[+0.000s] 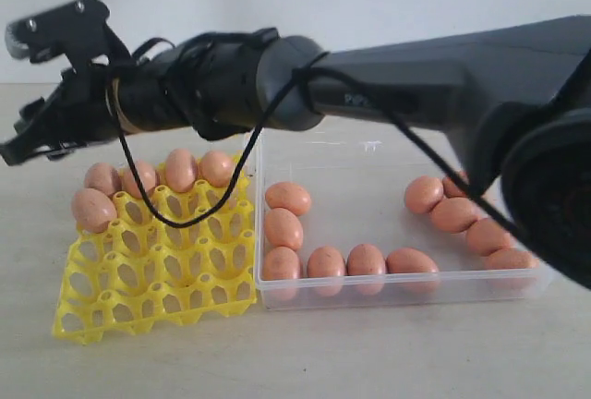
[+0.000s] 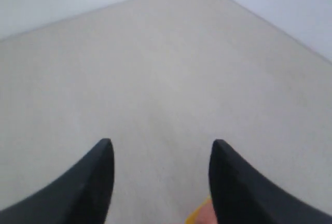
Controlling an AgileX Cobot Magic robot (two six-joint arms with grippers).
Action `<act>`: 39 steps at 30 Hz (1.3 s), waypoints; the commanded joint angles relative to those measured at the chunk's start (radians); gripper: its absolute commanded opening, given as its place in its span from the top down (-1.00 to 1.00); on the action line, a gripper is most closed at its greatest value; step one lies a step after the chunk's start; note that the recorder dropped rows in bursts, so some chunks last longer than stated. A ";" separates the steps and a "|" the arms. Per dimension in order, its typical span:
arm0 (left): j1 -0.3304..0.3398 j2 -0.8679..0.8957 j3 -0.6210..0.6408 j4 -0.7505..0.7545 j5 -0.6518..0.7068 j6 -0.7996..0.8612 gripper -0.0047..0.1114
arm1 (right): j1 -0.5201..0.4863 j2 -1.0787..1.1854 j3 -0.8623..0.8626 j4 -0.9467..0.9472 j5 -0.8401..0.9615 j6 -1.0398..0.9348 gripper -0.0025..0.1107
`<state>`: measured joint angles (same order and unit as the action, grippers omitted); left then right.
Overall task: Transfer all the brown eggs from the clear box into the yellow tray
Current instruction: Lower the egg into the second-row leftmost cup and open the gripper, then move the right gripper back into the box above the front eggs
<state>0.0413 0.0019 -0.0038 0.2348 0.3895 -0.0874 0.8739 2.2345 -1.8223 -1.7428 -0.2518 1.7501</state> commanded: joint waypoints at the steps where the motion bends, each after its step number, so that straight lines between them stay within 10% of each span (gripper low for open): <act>1: -0.005 -0.002 0.004 -0.002 -0.007 -0.002 0.55 | -0.007 -0.122 -0.003 -0.002 -0.029 0.011 0.58; 3: -0.005 -0.002 0.004 -0.002 -0.007 -0.002 0.55 | -0.015 -0.155 -0.003 -0.002 -0.038 -0.042 0.97; 18: -0.005 -0.002 0.004 -0.002 -0.007 -0.002 0.55 | 0.051 -0.197 -0.003 0.009 0.658 -0.751 0.96; 25: -0.005 -0.002 0.004 -0.002 -0.007 -0.002 0.55 | 0.158 -0.257 -0.003 0.910 1.063 -1.504 0.96; 30: -0.005 -0.002 0.004 -0.002 -0.007 -0.002 0.55 | 0.048 -0.256 -0.003 1.568 1.446 -1.785 0.96; 39: -0.005 -0.002 0.004 -0.002 -0.007 -0.002 0.55 | -0.184 -0.233 -0.003 1.629 1.473 -1.759 0.96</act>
<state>0.0413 0.0019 -0.0038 0.2348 0.3895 -0.0874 0.7300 2.0061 -1.8223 -0.1256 1.2036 -0.0076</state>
